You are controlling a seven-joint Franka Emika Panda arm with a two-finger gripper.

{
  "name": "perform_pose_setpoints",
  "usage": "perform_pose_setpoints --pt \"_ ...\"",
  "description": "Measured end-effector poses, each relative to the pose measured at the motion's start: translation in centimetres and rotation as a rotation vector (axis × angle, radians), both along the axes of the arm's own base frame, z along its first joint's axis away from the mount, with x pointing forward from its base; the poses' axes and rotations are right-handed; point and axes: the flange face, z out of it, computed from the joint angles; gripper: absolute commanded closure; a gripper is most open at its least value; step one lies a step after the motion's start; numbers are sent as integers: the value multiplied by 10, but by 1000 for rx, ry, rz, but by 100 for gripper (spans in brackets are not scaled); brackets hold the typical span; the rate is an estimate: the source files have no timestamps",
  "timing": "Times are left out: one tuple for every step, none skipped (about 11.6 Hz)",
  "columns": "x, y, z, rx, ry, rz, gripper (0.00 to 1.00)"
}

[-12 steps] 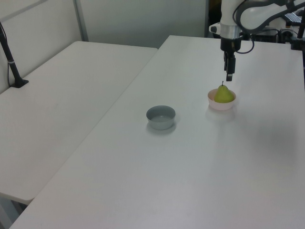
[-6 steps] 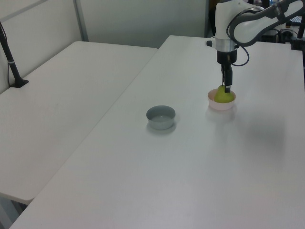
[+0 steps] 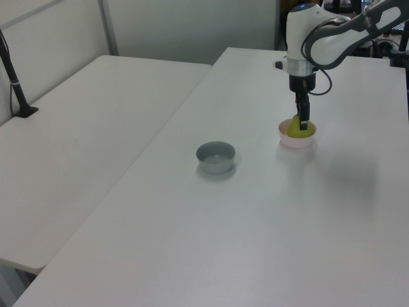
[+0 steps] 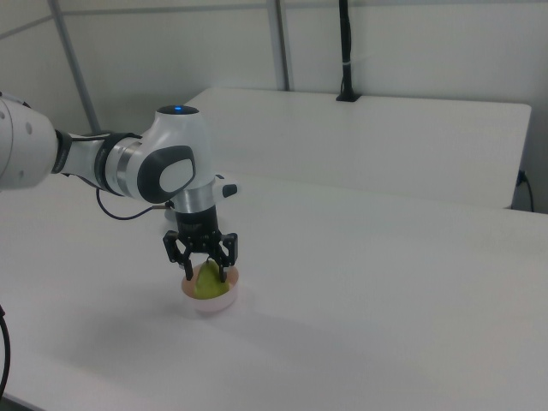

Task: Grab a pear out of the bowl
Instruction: 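Lower the open gripper over the green pear in the pink bowl, then close the gripper around the green pear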

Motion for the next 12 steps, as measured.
perform_pose_setpoints --pt "2 0 -2 -1 -12 1 73" --pt "3 1 -1 -1 -22 2 81" --pt "3 1 -1 -1 -25 3 86" --pt "3 1 -1 -2 -25 5 89" --pt "3 1 -1 -2 -25 9 90" --pt "3 1 -1 -2 -25 11 90" --pt "3 1 0 -1 -26 12 90" --pt "3 1 1 -2 -29 12 90" --pt "3 1 7 -2 -40 11 91" --pt "2 0 16 -3 -50 9 92" --pt "1 -1 26 -3 -59 8 92" --pt "-1 -1 36 -3 -68 8 92"
